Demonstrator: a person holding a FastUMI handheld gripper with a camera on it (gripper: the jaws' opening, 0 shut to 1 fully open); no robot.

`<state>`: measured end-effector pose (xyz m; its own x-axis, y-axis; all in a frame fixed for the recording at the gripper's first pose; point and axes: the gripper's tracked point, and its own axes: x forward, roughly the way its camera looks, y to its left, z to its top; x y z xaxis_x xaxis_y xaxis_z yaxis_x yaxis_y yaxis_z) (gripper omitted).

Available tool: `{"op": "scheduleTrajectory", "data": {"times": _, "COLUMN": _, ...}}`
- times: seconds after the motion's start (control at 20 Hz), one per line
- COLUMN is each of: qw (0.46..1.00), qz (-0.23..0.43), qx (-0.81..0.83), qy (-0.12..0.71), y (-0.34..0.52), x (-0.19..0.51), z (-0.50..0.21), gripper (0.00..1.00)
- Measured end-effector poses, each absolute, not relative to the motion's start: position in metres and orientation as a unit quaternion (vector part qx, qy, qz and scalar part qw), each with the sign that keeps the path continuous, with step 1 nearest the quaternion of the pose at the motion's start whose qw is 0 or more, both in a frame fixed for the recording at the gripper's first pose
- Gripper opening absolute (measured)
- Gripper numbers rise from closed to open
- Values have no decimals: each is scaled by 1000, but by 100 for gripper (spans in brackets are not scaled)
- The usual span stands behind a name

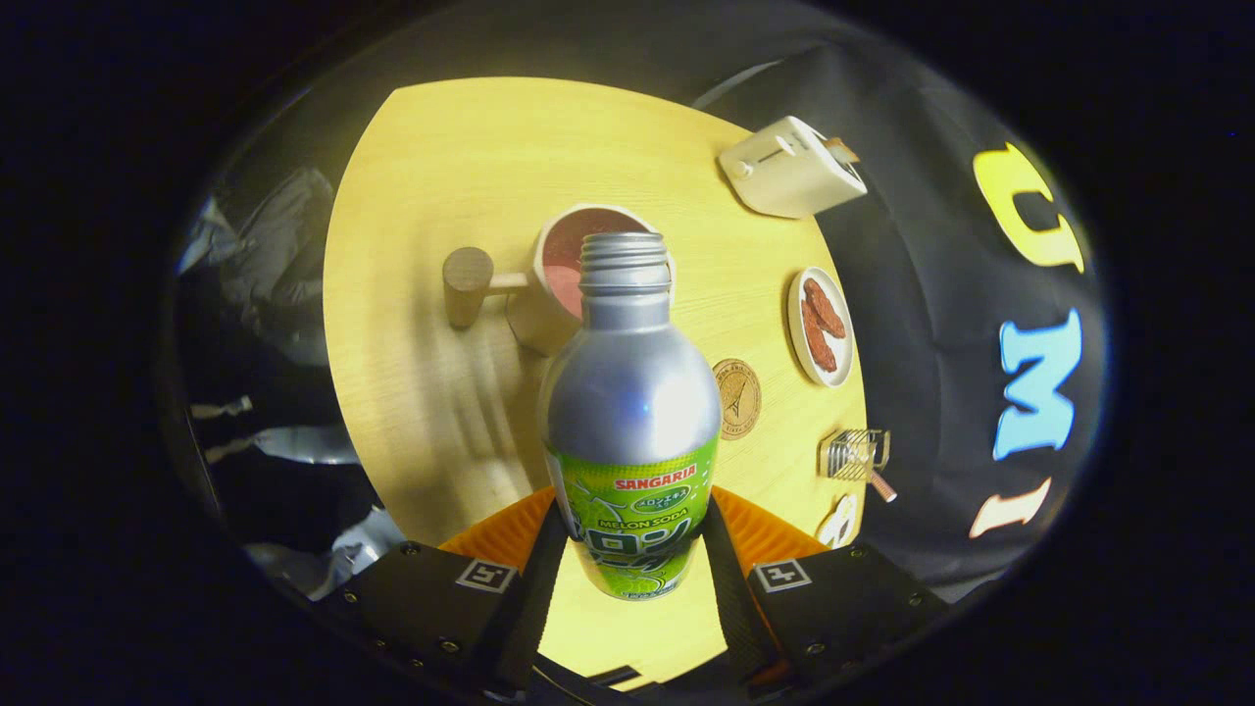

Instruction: Take the bottle from table, then pour the juice into the cup, finally place the bottle on the coaster

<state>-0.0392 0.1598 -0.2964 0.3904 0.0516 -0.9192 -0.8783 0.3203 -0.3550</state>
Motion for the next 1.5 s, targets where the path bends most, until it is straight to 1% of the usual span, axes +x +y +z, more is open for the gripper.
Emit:
{"op": "scheduleTrajectory", "data": {"times": 0.25, "qw": 755, "qz": 316, "qx": -355, "qy": 451, "y": 150, "x": -43, "z": -312, "gripper": 73}}
{"op": "scheduleTrajectory", "data": {"times": 0.5, "qw": 796, "qz": 306, "qx": -260, "qy": 453, "y": 150, "x": -38, "z": -323, "gripper": 73}}
{"op": "scheduleTrajectory", "data": {"times": 0.65, "qw": 821, "qz": 303, "qx": -220, "qy": 431, "y": 156, "x": -26, "z": -323, "gripper": 73}}
{"op": "scheduleTrajectory", "data": {"times": 0.95, "qw": 853, "qz": 287, "qx": -134, "qy": 415, "y": 164, "x": 2, "z": -329, "gripper": 73}}
{"op": "scheduleTrajectory", "data": {"times": 1.5, "qw": 886, "qz": 255, "qx": -73, "qy": 381, "y": 172, "x": 80, "z": -330, "gripper": 74}}
